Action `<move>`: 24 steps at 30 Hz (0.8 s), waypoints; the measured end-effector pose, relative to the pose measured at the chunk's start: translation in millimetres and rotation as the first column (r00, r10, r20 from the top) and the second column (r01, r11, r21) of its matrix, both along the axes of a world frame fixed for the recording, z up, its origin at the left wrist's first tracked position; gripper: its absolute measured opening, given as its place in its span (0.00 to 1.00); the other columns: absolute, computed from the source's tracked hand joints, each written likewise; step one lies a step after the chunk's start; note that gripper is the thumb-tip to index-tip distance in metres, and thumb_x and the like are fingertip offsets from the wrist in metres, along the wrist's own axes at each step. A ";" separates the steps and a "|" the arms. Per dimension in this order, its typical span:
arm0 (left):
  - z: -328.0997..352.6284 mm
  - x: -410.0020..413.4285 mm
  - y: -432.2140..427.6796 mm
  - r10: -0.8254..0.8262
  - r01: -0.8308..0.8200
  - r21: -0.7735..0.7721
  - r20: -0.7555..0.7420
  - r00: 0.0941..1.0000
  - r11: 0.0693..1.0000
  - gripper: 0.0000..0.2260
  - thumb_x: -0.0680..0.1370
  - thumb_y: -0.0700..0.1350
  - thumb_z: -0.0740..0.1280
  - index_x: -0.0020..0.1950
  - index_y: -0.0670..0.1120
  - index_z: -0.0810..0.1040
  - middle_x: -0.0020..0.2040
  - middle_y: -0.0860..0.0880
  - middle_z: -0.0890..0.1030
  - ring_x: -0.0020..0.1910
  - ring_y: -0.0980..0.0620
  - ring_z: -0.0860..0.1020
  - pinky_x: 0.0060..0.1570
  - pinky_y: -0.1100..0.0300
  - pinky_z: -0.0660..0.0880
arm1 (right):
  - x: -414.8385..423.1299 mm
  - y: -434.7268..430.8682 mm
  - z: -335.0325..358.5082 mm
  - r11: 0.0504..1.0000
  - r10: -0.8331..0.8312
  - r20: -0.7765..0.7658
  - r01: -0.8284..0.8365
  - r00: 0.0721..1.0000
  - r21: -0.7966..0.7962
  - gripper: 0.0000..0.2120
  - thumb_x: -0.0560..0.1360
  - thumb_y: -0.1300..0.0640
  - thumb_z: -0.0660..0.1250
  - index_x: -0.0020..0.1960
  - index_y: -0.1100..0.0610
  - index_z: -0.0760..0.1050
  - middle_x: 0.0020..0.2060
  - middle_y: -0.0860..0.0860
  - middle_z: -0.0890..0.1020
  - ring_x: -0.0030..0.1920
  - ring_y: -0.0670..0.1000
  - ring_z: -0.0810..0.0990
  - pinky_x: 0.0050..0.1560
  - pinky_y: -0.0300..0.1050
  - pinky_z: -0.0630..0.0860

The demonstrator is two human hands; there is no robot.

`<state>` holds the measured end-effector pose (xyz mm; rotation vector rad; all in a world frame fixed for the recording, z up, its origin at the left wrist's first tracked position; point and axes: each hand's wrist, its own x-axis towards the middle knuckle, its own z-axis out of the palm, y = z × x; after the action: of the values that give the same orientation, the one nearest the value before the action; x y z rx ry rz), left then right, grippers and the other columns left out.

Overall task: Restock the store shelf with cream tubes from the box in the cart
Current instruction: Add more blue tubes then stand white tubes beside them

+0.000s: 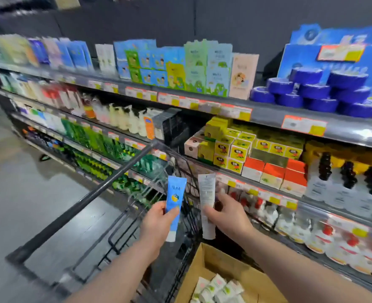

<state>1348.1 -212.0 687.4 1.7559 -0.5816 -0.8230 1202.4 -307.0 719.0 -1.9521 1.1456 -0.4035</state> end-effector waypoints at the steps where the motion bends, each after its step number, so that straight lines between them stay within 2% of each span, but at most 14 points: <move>1: 10.8 10.3 7.9 0.028 -0.028 -0.026 0.012 1.000 0.999 0.03 0.78 0.43 0.65 0.48 0.43 0.75 0.42 0.45 0.79 0.39 0.47 0.78 0.37 0.55 0.73 | 13.3 5.3 10.3 0.999 0.025 0.019 -0.024 1.000 -0.038 0.14 0.75 0.50 0.65 0.58 0.54 0.75 0.48 0.49 0.80 0.46 0.49 0.77 0.41 0.43 0.71; 4: 39.3 48.0 37.8 0.086 -0.083 -0.086 0.041 0.995 0.993 0.03 0.77 0.43 0.66 0.46 0.43 0.75 0.43 0.43 0.80 0.39 0.48 0.78 0.37 0.61 0.72 | 58.6 29.3 37.3 0.992 0.068 0.053 -0.062 0.996 -0.110 0.11 0.74 0.51 0.66 0.54 0.54 0.76 0.44 0.49 0.80 0.43 0.49 0.77 0.37 0.38 0.70; 6: 54.6 80.5 61.5 0.109 -0.101 -0.127 0.057 0.992 0.987 0.05 0.76 0.43 0.67 0.47 0.41 0.76 0.43 0.42 0.80 0.38 0.48 0.76 0.39 0.56 0.72 | 92.6 50.8 52.3 0.987 0.094 0.074 -0.084 0.993 -0.138 0.07 0.74 0.51 0.66 0.50 0.53 0.75 0.38 0.46 0.78 0.40 0.48 0.76 0.31 0.32 0.66; 9: 77.1 133.2 106.8 0.117 -0.103 -0.163 0.080 0.990 0.981 0.11 0.73 0.46 0.70 0.51 0.41 0.77 0.45 0.42 0.81 0.38 0.49 0.77 0.39 0.55 0.71 | 145.1 92.9 72.7 0.978 0.152 0.117 -0.133 0.981 -0.158 0.04 0.75 0.50 0.66 0.48 0.48 0.71 0.36 0.41 0.75 0.36 0.43 0.75 0.26 0.30 0.66; 11: 91.2 168.8 139.5 0.140 -0.123 -0.201 0.076 0.987 0.972 0.13 0.71 0.46 0.70 0.51 0.40 0.77 0.44 0.41 0.81 0.37 0.49 0.76 0.39 0.55 0.72 | 180.4 124.1 83.5 0.977 0.161 0.149 -0.136 0.976 -0.163 0.05 0.75 0.50 0.66 0.48 0.49 0.72 0.37 0.43 0.77 0.36 0.43 0.76 0.29 0.31 0.67; 14: 105.9 220.9 190.3 0.181 -0.153 -0.249 0.091 0.979 0.956 0.05 0.76 0.40 0.67 0.49 0.40 0.75 0.39 0.46 0.77 0.35 0.51 0.74 0.36 0.58 0.71 | 234.2 170.9 96.1 0.976 0.179 0.181 -0.152 0.967 -0.158 0.07 0.75 0.50 0.66 0.50 0.53 0.74 0.42 0.50 0.80 0.41 0.49 0.78 0.36 0.42 0.71; 17: 115.9 266.2 237.6 0.208 -0.176 -0.272 0.095 0.973 0.946 0.08 0.77 0.41 0.66 0.53 0.38 0.74 0.41 0.45 0.76 0.35 0.52 0.74 0.33 0.62 0.70 | 282.9 211.2 106.0 0.972 0.201 0.189 -0.171 0.961 -0.162 0.06 0.75 0.50 0.66 0.50 0.49 0.72 0.42 0.47 0.79 0.43 0.49 0.79 0.43 0.46 0.75; 20: 125.6 301.8 276.2 0.235 -0.198 -0.273 0.108 0.966 0.941 0.09 0.77 0.42 0.66 0.54 0.38 0.74 0.41 0.45 0.77 0.35 0.53 0.74 0.32 0.63 0.71 | 321.6 244.2 116.8 0.963 0.236 0.179 -0.205 0.955 -0.176 0.06 0.75 0.50 0.66 0.50 0.50 0.72 0.42 0.47 0.79 0.43 0.49 0.79 0.43 0.46 0.74; 24: 138.1 336.8 309.8 0.287 -0.237 -0.332 0.110 0.952 0.913 0.03 0.77 0.41 0.67 0.49 0.43 0.75 0.44 0.43 0.78 0.38 0.50 0.75 0.40 0.55 0.72 | 362.8 275.9 135.8 0.949 0.277 0.178 -0.239 0.944 -0.208 0.06 0.76 0.49 0.65 0.49 0.50 0.72 0.41 0.47 0.79 0.40 0.48 0.78 0.35 0.40 0.70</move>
<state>1684.9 97.8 825.5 1.5660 -0.5322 -0.3808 1565.1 -31.1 854.9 -2.1309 0.7287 -0.5700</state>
